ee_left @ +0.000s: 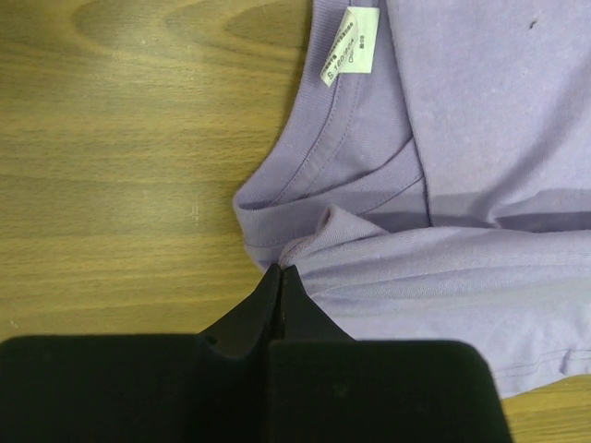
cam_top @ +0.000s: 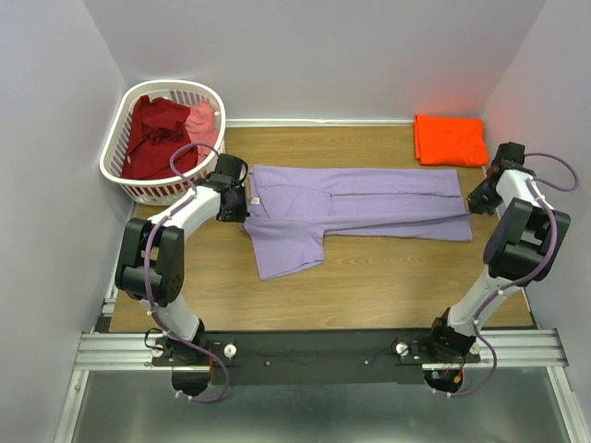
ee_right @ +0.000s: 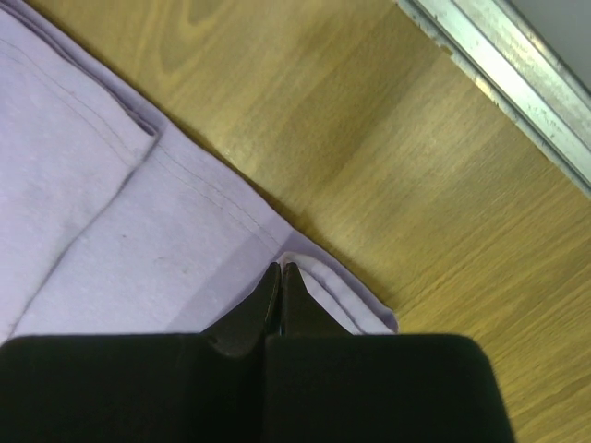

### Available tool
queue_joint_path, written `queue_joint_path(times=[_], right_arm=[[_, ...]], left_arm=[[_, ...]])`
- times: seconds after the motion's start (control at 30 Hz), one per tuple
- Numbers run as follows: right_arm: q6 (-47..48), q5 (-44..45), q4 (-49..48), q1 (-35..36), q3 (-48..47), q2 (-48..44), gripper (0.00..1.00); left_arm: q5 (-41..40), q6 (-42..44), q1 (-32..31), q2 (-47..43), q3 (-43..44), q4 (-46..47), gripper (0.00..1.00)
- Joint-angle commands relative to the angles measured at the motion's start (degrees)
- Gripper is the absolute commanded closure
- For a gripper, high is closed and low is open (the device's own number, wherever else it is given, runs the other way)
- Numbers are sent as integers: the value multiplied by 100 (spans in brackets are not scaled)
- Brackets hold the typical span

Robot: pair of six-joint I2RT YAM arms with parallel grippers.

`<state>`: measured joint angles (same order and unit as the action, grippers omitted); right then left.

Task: Fold and stack the t-shirts
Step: Fold the tshirt

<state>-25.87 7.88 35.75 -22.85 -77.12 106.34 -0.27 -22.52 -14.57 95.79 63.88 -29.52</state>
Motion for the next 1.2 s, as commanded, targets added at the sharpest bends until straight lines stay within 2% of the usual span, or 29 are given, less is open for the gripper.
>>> queue_joint_path(times=[0.0,0.67,1.17], right_arm=[[38,188,-182,-18,-286,158,99],[3,258,-402,246,-383,571,99],[-24,267,-586,246,-427,879,98]], left_arm=[[-113,64,86,177,125,16,100],[-210,-24,217,238,-156,236,100],[-175,-24,226,212,160,192,100]])
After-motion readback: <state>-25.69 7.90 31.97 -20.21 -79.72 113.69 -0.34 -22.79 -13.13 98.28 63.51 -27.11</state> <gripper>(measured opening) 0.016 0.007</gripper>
